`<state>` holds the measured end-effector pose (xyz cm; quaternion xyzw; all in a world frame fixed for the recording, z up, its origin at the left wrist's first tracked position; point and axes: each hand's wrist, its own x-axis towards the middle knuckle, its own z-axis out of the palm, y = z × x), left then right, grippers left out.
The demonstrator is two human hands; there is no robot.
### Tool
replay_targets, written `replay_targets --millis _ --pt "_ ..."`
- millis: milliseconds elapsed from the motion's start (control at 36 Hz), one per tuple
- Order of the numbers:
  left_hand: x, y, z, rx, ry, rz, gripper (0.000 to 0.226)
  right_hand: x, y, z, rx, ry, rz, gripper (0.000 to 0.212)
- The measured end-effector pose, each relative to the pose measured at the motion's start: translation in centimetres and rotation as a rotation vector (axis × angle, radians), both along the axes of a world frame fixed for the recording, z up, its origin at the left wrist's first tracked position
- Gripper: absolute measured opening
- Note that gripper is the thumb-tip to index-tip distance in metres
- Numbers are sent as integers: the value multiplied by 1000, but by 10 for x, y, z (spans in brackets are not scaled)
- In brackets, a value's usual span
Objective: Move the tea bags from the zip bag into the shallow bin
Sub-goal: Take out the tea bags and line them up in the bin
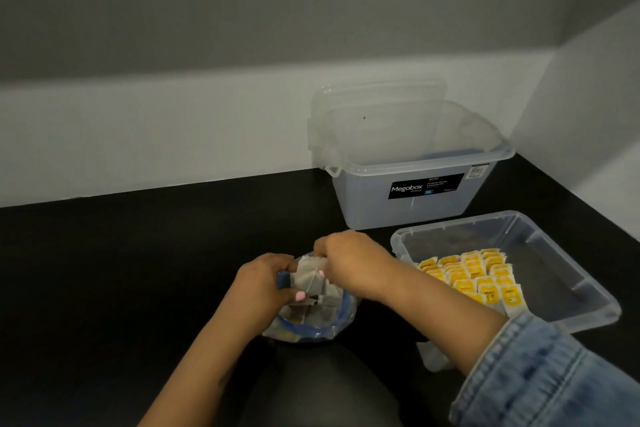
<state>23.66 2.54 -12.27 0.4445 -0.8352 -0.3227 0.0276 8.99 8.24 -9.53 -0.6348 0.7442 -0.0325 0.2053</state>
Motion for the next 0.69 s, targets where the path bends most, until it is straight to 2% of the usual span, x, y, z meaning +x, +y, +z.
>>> replay_targets --millis 83,194,444,694 --pt "-3 2 2 24 36 6 27 -7 3 3 -10 -74 -44 17" --pt "-4 4 7 47 123 17 23 -17 7 9 -35 -194 -64 4" --pt "-8 8 20 348 467 98 28 -42 19 19 -85 -631 -219 12" --pt "-20 14 21 455 583 166 31 -68 34 40 -173 -866 -311 10"
